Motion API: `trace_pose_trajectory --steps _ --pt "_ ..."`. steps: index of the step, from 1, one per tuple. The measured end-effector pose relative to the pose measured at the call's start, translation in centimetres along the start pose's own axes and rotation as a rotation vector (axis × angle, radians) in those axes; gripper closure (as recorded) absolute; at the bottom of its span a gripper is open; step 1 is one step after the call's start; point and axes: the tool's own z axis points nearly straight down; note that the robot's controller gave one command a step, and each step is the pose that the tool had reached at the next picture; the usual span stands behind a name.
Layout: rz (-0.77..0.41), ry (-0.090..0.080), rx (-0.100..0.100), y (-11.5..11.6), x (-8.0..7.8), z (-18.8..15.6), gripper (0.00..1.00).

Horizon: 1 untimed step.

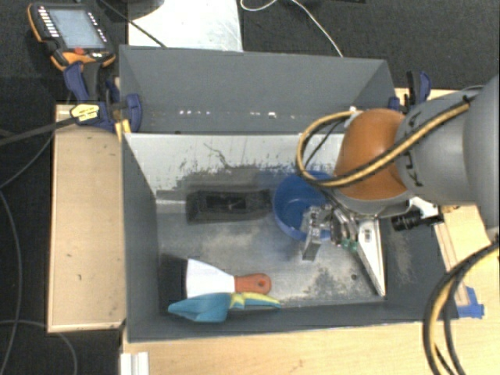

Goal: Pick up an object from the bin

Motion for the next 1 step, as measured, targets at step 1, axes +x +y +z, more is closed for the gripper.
trace_pose_trajectory --steps 1 --pt "-0.001 0.000 0.000 0.00 0.00 0.00 1.00"
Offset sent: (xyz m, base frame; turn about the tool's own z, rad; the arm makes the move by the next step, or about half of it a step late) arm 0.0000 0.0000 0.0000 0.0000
